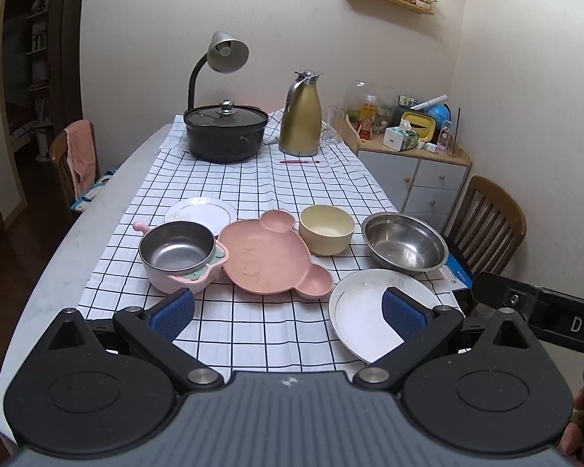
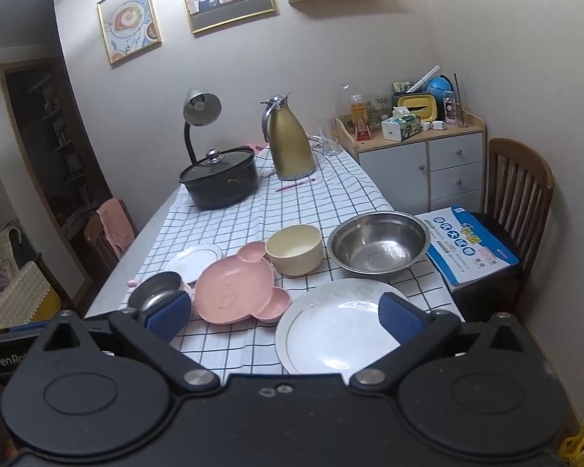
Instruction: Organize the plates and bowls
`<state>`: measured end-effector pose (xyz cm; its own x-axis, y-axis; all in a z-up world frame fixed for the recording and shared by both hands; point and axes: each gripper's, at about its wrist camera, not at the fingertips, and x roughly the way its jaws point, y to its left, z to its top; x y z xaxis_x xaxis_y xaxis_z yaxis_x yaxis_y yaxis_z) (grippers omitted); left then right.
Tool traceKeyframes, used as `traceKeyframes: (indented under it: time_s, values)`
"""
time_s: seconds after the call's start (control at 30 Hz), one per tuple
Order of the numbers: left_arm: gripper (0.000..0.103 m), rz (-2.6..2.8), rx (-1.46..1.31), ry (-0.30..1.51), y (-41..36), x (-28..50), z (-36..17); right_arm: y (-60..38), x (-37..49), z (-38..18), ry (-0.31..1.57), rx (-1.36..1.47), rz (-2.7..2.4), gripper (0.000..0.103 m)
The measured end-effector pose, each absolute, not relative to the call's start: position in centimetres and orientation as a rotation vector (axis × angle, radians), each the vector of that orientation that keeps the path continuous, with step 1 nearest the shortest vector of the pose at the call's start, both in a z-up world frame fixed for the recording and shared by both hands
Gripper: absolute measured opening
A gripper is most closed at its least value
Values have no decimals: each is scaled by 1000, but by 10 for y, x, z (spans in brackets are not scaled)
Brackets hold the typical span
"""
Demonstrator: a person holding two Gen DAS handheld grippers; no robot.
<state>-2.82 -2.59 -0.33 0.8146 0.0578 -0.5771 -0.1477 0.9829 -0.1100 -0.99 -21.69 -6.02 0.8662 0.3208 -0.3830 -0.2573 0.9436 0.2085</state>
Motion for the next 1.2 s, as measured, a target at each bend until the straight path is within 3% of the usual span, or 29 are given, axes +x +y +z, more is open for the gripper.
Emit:
traceKeyframes:
  time_s: [1.2]
  values:
    - [103,2,-164,602,14,-34,-11,-179,-29,-59,413,115,237,103]
